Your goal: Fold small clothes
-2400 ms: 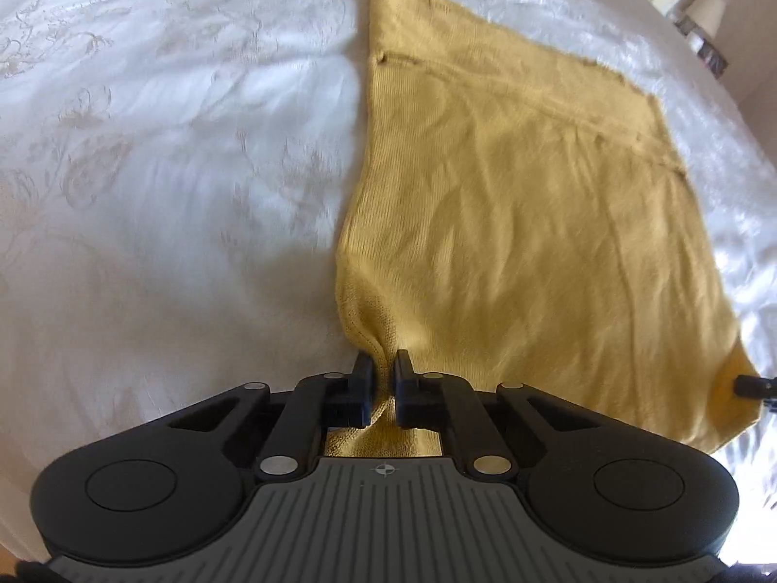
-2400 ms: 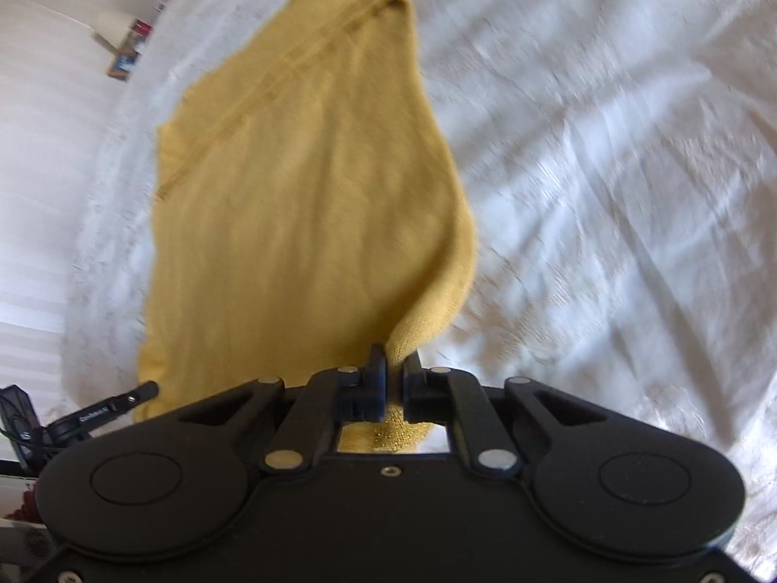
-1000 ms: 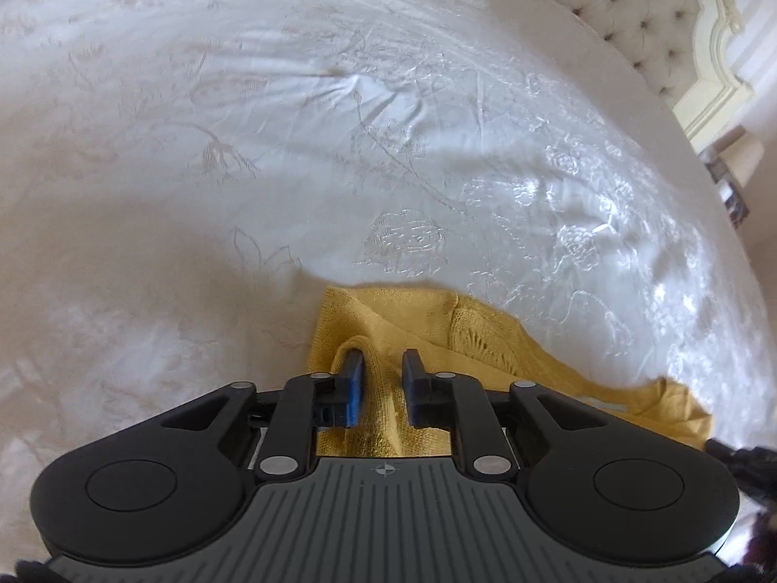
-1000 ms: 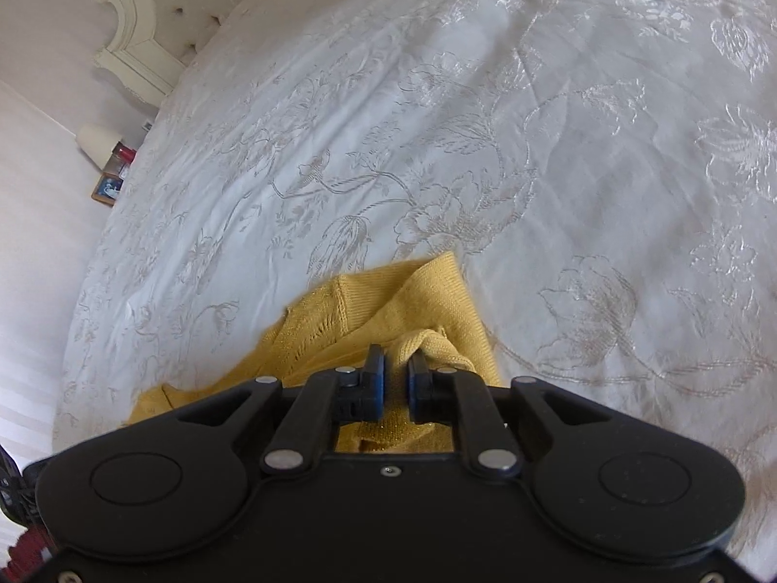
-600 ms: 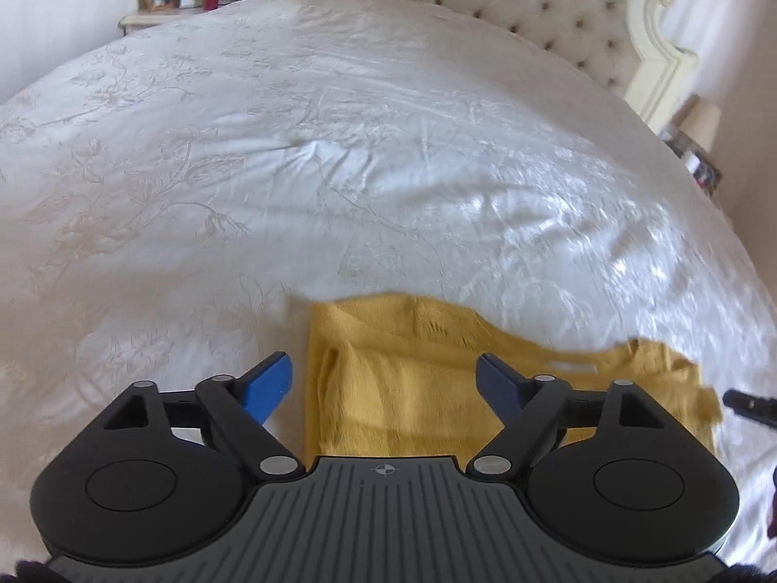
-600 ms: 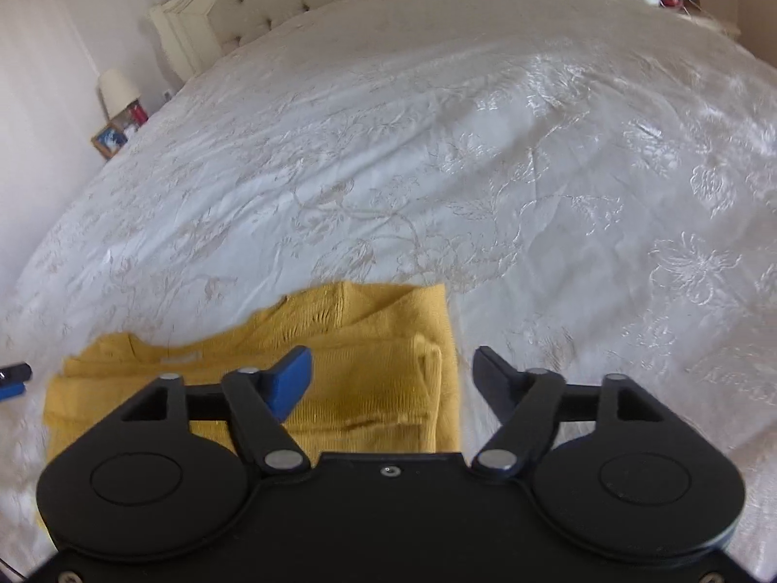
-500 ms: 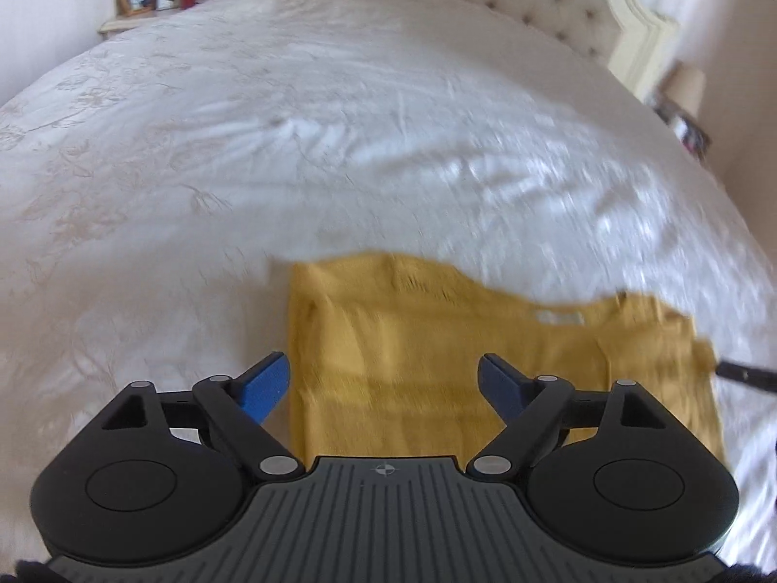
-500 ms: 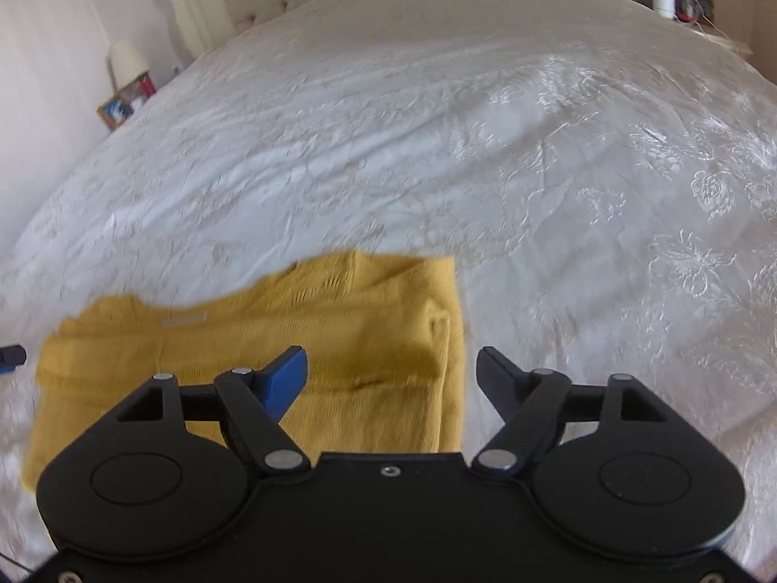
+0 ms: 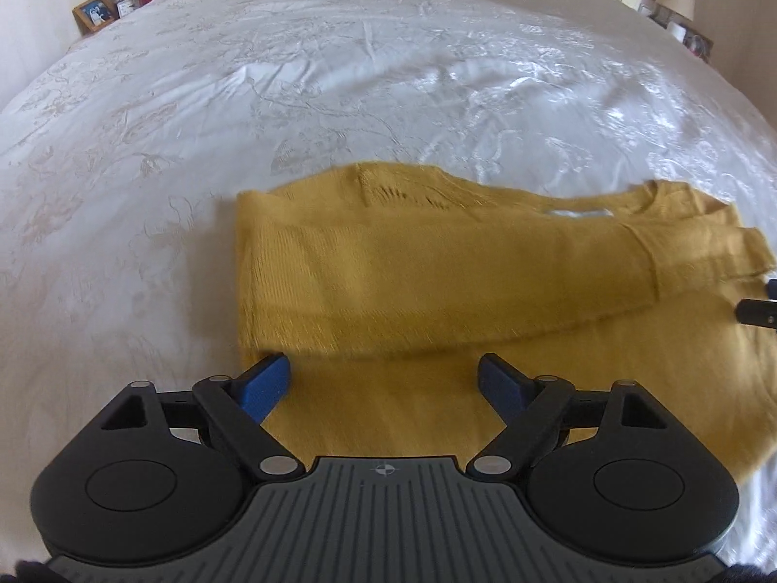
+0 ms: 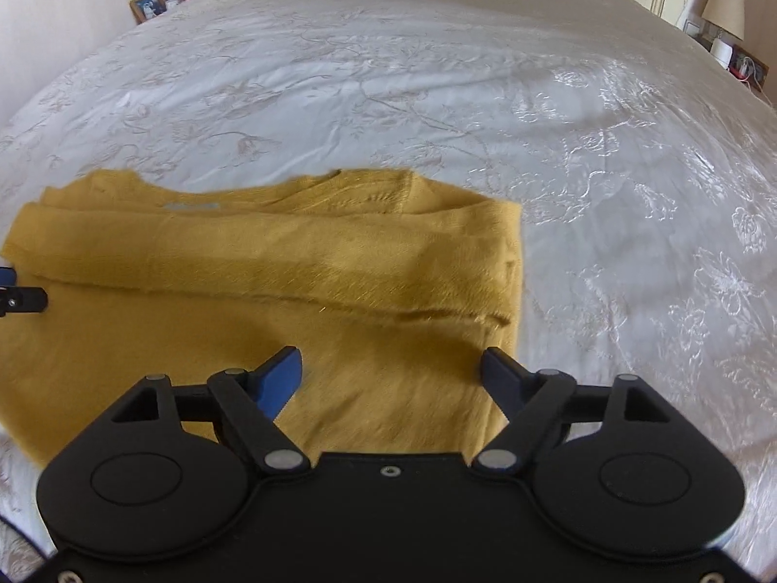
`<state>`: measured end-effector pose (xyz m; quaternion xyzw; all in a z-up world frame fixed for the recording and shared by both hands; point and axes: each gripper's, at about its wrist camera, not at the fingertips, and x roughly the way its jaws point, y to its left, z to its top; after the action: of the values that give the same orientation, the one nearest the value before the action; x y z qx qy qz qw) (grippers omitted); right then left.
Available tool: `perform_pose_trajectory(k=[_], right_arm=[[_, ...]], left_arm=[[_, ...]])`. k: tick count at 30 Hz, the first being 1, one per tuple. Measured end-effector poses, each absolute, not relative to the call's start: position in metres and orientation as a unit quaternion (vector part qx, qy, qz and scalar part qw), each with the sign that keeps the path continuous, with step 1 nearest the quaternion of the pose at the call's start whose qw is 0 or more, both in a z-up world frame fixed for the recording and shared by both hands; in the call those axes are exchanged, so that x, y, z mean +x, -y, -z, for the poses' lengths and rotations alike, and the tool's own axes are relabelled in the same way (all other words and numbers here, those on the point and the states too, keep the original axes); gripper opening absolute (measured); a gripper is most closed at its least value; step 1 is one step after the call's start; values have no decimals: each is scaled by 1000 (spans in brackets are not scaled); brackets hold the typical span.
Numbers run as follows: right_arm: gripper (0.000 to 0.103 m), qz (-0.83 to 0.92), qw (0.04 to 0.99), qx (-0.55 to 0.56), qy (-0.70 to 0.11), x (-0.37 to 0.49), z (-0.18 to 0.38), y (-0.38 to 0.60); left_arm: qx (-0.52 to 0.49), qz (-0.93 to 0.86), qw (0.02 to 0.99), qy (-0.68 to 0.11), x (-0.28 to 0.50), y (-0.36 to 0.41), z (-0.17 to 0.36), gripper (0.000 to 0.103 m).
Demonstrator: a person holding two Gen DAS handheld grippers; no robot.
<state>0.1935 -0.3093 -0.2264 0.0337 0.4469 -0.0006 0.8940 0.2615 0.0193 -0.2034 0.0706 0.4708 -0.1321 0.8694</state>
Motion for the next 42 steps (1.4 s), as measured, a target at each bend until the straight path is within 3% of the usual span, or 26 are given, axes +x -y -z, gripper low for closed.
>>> perform_pose_trajectory(k=[13, 21, 25, 32, 38, 42], right_arm=[[83, 71, 896, 103, -427, 262, 221, 371], [85, 64, 891, 173, -415, 242, 210, 388], [86, 42, 889, 159, -428, 226, 213, 374], [89, 19, 884, 132, -447, 218, 223, 353], [89, 16, 886, 129, -444, 222, 220, 348], [90, 18, 889, 132, -437, 223, 214, 349]], left_arm=[[77, 101, 888, -442, 345, -24, 189, 84], [17, 98, 894, -437, 335, -45, 163, 85], [26, 123, 888, -442, 302, -43, 161, 90], [84, 140, 864, -477, 281, -31, 195, 90], [132, 151, 869, -453, 321, -14, 201, 90], [76, 96, 893, -434, 366, -30, 181, 90]])
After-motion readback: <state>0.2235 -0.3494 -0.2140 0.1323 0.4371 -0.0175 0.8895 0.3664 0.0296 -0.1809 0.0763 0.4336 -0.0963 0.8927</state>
